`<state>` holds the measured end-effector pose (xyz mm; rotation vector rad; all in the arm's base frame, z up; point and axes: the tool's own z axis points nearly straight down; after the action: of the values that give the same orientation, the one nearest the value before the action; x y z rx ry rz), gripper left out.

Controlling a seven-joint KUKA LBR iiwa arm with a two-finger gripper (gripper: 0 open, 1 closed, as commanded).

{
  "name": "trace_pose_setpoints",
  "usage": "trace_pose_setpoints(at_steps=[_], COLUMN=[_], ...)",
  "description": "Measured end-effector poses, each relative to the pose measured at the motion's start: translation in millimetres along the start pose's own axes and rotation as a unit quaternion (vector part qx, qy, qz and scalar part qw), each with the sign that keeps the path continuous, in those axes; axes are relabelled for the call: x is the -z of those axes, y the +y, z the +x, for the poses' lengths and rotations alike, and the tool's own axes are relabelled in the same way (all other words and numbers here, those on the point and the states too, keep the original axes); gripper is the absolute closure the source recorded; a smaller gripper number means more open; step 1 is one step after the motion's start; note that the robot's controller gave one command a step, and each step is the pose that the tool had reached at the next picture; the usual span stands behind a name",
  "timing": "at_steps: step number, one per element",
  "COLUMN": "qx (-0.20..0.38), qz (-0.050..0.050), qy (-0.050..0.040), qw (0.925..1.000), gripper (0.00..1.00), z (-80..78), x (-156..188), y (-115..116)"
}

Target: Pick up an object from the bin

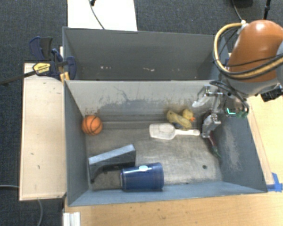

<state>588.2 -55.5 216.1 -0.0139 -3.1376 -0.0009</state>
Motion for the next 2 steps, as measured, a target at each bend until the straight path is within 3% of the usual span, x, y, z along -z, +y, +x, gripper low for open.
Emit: trace_pose_setpoints(at_steps=[1,2], qx=[0.001,0.006], qz=[0.0,0.001], qy=[-0.0042,-0.0061], qw=[1.0,1.0], gripper=[0.0,0.0], z=[-1.6,-3.9], x=[5,-72], y=[0,2])
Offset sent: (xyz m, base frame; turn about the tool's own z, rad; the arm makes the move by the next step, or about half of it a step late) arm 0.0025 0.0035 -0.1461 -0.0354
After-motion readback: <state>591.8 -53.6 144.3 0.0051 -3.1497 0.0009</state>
